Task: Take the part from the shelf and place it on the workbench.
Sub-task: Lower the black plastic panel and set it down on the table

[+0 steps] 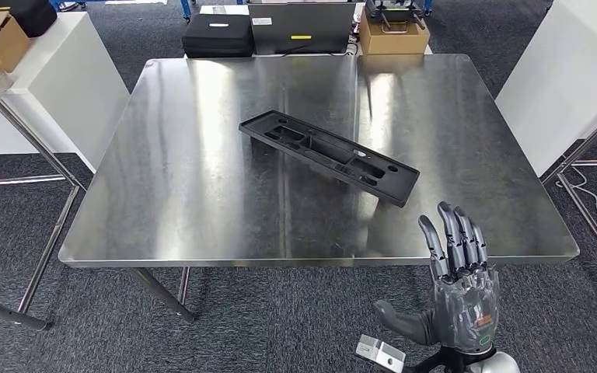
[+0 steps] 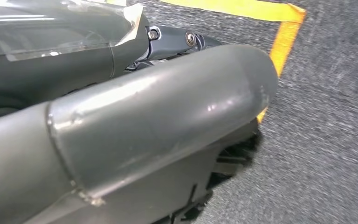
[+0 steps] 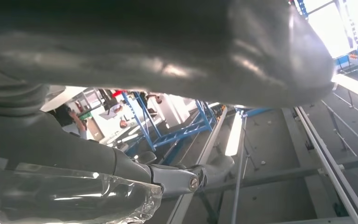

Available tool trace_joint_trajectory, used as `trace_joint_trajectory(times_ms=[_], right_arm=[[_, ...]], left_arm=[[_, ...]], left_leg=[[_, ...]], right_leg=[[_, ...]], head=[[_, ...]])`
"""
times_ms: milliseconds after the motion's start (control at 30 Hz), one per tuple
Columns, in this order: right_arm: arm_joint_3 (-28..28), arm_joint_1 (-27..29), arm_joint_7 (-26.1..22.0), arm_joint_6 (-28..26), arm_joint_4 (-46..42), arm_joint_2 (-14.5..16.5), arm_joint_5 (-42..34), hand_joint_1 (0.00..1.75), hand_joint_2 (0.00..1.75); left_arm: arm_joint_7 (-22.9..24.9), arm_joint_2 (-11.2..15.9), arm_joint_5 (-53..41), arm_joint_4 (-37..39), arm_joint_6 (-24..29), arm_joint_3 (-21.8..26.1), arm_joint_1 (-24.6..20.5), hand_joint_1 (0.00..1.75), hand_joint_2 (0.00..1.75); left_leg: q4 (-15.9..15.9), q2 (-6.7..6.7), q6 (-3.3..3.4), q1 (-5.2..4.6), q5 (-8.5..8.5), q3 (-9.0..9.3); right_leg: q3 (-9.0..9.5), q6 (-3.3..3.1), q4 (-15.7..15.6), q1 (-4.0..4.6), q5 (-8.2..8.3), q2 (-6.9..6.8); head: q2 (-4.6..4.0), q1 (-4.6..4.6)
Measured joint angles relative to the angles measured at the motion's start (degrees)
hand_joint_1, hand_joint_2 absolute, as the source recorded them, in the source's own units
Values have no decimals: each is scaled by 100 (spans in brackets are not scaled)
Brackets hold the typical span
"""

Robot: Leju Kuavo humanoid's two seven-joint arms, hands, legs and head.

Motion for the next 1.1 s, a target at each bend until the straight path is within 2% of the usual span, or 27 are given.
trace_joint_trajectory(times_ms=[33, 133, 167, 200, 267, 300, 333, 367, 433, 467, 500, 533, 567, 600, 633, 667, 700, 767, 800, 833, 867, 933, 967, 1000, 1033, 1067, 1100], right_arm=[[0, 6, 0, -7, 1, 9, 0, 0, 0], [-1, 8, -4, -45, 2, 38, -1, 0, 0], [-1, 6, -13, -61, 2, 48, -4, 0, 0], [-1, 5, -25, -77, 2, 56, -15, 0, 0], [3, 2, -63, -112, 2, 74, -71, 0, 0], [5, 2, -79, -138, 3, 81, -114, 0, 0], [6, 1, -99, -169, 5, 88, -170, 0, 0], [5, 1, -120, -211, 11, 91, -241, 0, 0], [3, 1, -172, -310, 30, 103, -410, 0, 0], [1, 1, -195, -355, 44, 109, -485, 0, 0], [-1, 1, -213, -389, 58, 114, -539, 0, 0], [-2, 1, -225, -409, 72, 118, -572, 0, 0], [-3, 0, -233, -418, 82, 121, -590, 0, 0], [-5, -4, -238, -423, 89, 124, -599, 0, 0], [-7, -12, -248, -430, 93, 129, -621, 0, 0], [-13, -18, -271, -458, 95, 138, -682, 0, 0], [-27, -22, -332, -510, 95, 153, -809, 0, 0], [-138, -4, -679, -618, 99, 257, -1347, 0, 0], [-248, 7, -958, -649, 104, 353, -1716, 0, 0], [-407, 23, -1284, -655, 117, 483, -2120, 0, 0], [-622, 30, -1624, -657, 147, 633, -2550, 0, 0], [-1164, 19, -2266, -658, 289, 937, -3472, 0, 0], [-1451, 9, -2525, -655, 403, 1064, -3986, 0, 0], [-1711, -3, -2721, -638, 532, 1164, -4552, 0, 0], [-1960, -21, -2864, -598, 681, 1247, -5229, 0, 0], [-2199, -55, -2966, -525, 843, 1320, -5963, 0, 0], [-2448, -110, -3049, -412, 1031, 1389, -6709, 0, 0]], left_arm=[[9, 5, -2, 0, -1, -1, 1, 0, 0], [33, 19, -17, 0, -4, -2, -3, 0, 0], [36, 21, -23, 0, -7, -2, -6, 0, 0], [37, 24, -26, 0, -10, -2, -12, 0, 0], [46, 22, -29, 0, -15, -1, -20, 0, 0], [52, 17, -29, -1, -15, -1, -27, 0, 0], [59, 12, -29, -1, -15, -1, -33, 0, 0], [64, 4, -29, -2, -15, 0, -39, 0, 0], [69, -4, -29, -2, -15, 1, -46, 0, 0], [71, -8, -29, -2, -15, 1, -46, 0, 0], [73, -9, -29, -2, -15, 1, -47, 0, 0], [75, -10, -29, -2, -15, 1, -47, 0, 0], [77, -12, -29, -2, -15, 1, -48, 0, 0], [78, -14, -29, -3, -15, 1, -50, 0, 0], [78, -14, -29, -3, -15, 1, -53, 0, 0], [79, -14, -29, -4, -15, 1, -55, 0, 0], [79, -14, -29, -4, -14, 1, -56, 0, 0], [79, -10, -27, -3, -5, 1, -53, 0, 0], [80, -6, -24, -3, -1, 1, -48, 0, 0], [83, -4, -20, -2, 7, 1, -44, 0, 0], [86, -3, -14, -2, 19, 1, -40, 0, 0], [92, -6, -11, -2, 52, 1, -35, 0, 0], [93, -7, -17, -2, 76, 1, -34, 0, 0], [94, -7, -31, -2, 97, 1, -29, 0, 0], [95, -6, -49, -2, 115, 1, -23, 0, 0], [98, -6, -64, -2, 132, 1, -18, 0, 0], [103, -6, -74, -2, 144, 1, -14, 0, 0]], left_leg=[[-107, 3, -6, 11, 77, 131], [-1314, 4, 33, 26, 482, 949], [-1596, -2, 62, 15, 553, 1119], [-1724, -8, 90, -3, 570, 1182], [-1755, -11, 160, -33, 632, 1136], [-1791, 2, 200, -31, 680, 1110], [-1824, 15, 250, -23, 745, 1067], [-1855, 29, 290, -12, 814, 1014], [-1861, 50, 333, -12, 922, 879], [-1856, 58, 335, -19, 971, 811], [-1852, 65, 335, -26, 1019, 745], [-1846, 67, 330, -32, 1066, 682], [-1838, 67, 319, -35, 1108, 627], [-1823, 64, 304, -36, 1144, 579], [-1801, 59, 280, -45, 1177, 532], [-1789, 54, 252, -53, 1214, 502], [-1776, 50, 224, -62, 1248, 483], [-1764, 36, 181, -71, 1312, 455], [-1730, 26, 160, -66, 1289, 427], [-1639, 21, 130, -60, 1179, 383], [-1440, 18, 96, -51, 971, 311], [-719, 23, 38, -38, 400, 101], [-334, 23, 28, -35, 188, 6], [-82, 23, 28, -33, 92, -25], [-39, 23, 35, -31, 115, 42], [-238, 23, 49, -29, 237, 225], [-624, 20, 68, -25, 401, 499]], right_leg=[[-34, 10, 4, 2, 27, 0], [-87, 80, 13, 10, 97, 3], [-95, 116, 12, 19, 122, 2], [-102, 154, 12, 26, 148, 1], [-124, 240, -15, 50, 217, -3], [-166, 268, 2, 52, 210, -3], [-238, 265, 101, 62, 118, -2], [-345, 243, 315, 70, -57, 0], [-606, 175, 1051, 59, -549, 0], [-692, 181, 1407, 57, -712, -1], [-701, 210, 1619, 57, -774, 0], [-596, 256, 1612, 58, -728, 0], [-373, 302, 1367, 58, -610, -1], [-65, 332, 947, 57, -487, -1], [259, 328, 466, 66, -424, 2], [488, 299, 109, 83, -392, 8], [607, 263, -118, 98, -397, 15], [577, 197, -181, 89, -376, 25], [538, 175, -182, 59, -352, 17], [506, 134, -175, 33, -315, 6], [473, 91, -172, 11, -271, -7], [378, 25, -158, 20, -173, -26], [318, 18, -148, 25, -126, -31], [252, 20, -135, 29, -80, -35], [188, 29, -124, 31, -42, -38], [134, 41, -112, 31, -9, -38], [93, 57, -99, 31, 19, -36]], head=[[0, 0], [0, 2], [0, 8], [0, 9], [0, 14], [0, 9], [0, 20], [0, 31], [0, 60], [0, 65], [0, 66], [0, 66], [0, 65], [0, 66], [0, 66], [0, 64], [0, 64], [0, 57], [0, 57], [0, 46], [0, 37], [0, 14], [0, 10], [0, 9], [0, 9], [0, 9], [0, 8]])
